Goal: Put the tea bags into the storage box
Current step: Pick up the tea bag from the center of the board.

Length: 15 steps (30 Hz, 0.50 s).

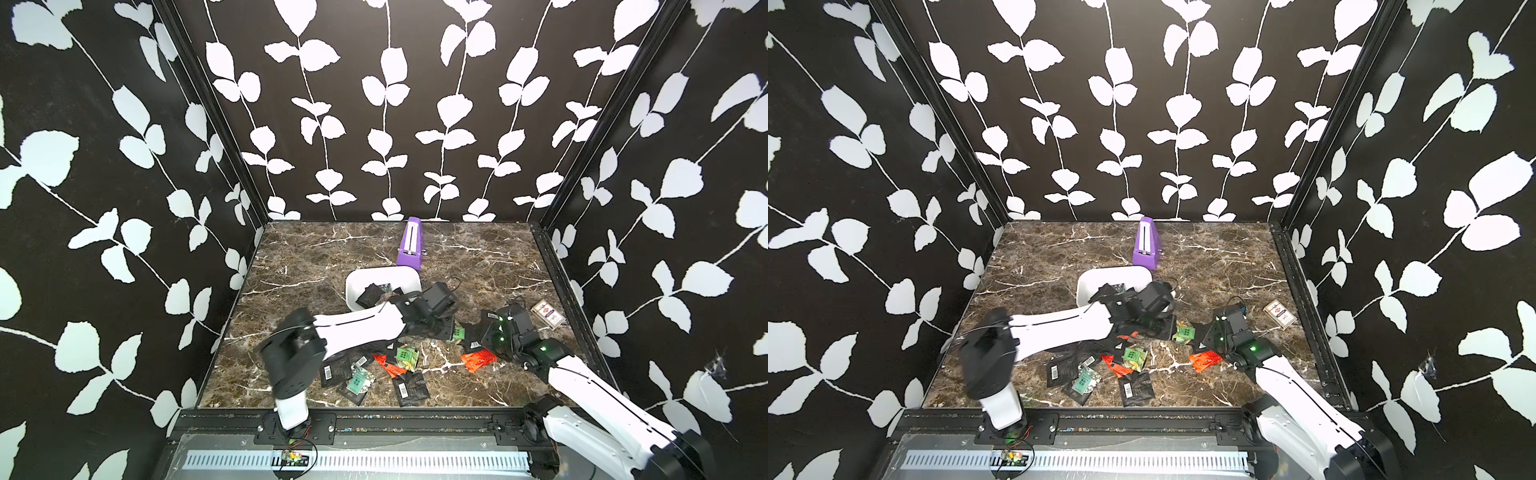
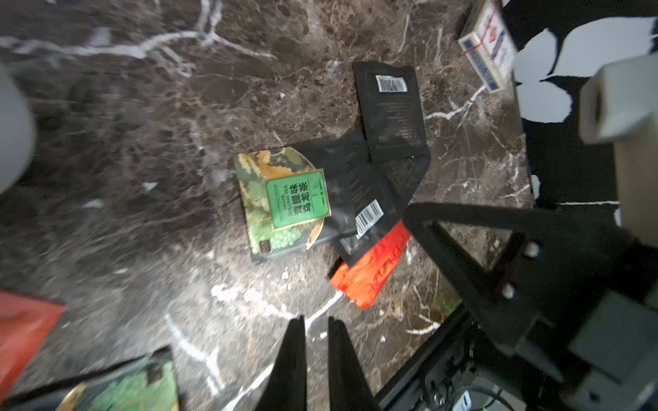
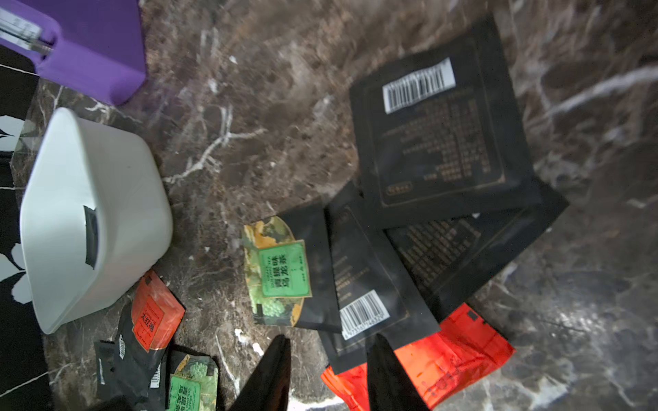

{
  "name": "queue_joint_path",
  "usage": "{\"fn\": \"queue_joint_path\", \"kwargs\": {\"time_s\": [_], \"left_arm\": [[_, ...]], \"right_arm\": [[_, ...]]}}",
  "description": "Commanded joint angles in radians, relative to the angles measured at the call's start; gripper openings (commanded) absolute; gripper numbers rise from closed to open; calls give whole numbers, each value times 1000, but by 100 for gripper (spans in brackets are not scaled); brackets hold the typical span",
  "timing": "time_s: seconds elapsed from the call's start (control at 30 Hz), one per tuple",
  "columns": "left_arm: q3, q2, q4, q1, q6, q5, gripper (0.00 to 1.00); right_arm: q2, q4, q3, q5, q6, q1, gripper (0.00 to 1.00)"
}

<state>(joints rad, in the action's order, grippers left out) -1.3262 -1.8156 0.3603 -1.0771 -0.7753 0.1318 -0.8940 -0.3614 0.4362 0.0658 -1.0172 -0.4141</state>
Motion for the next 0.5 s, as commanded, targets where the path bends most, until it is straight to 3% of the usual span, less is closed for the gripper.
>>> {"fn": "queue_joint_path", "kwargs": {"time_s": [0.0, 0.13, 0.47], "left_arm": [[-67, -60, 9, 2, 29, 35, 7], [-109, -148, 9, 6, 31, 39, 1], [-154, -216, 13, 50, 42, 22, 0]], "right_arm": [[-23, 129, -42, 84, -18, 26, 38], [-62, 172, -54, 108, -11, 44, 34], [-140, 238, -58, 140, 8, 89, 32]]}}
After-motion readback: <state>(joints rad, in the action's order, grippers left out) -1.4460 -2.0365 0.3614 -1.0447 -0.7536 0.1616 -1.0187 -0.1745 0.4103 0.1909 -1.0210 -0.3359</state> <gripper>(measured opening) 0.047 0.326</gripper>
